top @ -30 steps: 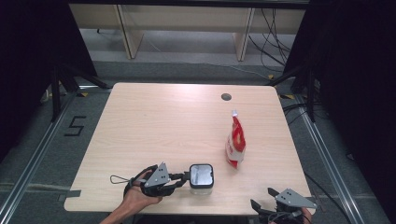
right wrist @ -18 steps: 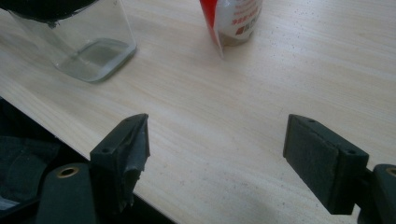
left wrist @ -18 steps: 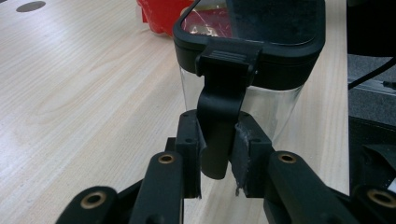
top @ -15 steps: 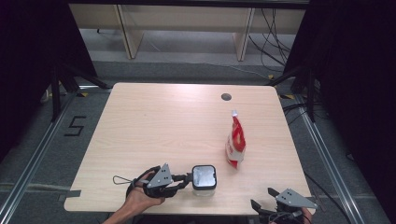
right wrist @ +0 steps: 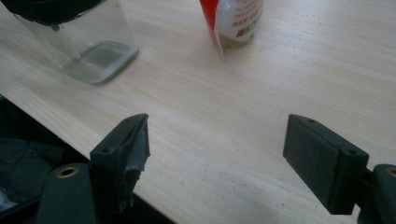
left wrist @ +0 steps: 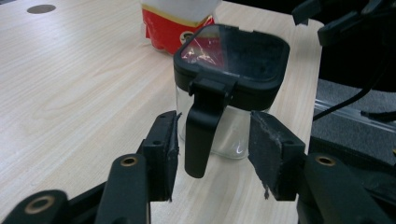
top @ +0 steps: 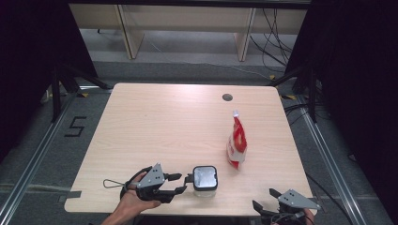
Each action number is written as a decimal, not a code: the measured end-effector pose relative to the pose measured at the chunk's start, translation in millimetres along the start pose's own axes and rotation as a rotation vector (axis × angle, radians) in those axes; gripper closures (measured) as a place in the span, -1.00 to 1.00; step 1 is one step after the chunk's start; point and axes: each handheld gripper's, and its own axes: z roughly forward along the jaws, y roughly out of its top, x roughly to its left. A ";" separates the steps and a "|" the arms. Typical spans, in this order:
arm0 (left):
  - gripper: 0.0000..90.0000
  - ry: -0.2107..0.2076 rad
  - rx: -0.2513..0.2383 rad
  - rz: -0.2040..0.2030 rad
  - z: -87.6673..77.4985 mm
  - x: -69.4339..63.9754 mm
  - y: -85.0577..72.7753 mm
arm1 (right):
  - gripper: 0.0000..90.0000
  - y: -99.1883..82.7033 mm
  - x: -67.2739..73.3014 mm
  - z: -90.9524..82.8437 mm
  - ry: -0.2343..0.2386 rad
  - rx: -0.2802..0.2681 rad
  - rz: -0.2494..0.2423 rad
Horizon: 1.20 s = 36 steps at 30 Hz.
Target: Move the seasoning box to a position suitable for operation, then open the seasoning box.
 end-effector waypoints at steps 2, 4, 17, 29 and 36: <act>0.14 0.010 0.002 -0.017 -2.0 -2.6 2.8 | -0.47 0.4 0.8 0.2 0.000 0.001 0.005; 0.13 0.015 0.001 -0.012 -1.7 -3.6 4.8 | -0.47 0.7 1.8 0.5 0.004 0.003 -0.005; 0.30 0.009 -0.012 -0.011 -2.3 -4.6 18.9 | -0.41 0.6 4.1 2.0 0.009 0.002 -0.051; 0.94 0.075 -0.022 0.042 3.7 -11.7 36.3 | -0.45 3.8 11.4 4.2 0.014 0.000 -0.010; 0.96 0.076 0.020 0.054 14.6 -12.6 34.1 | -0.22 9.6 15.1 8.7 0.027 -0.041 -0.059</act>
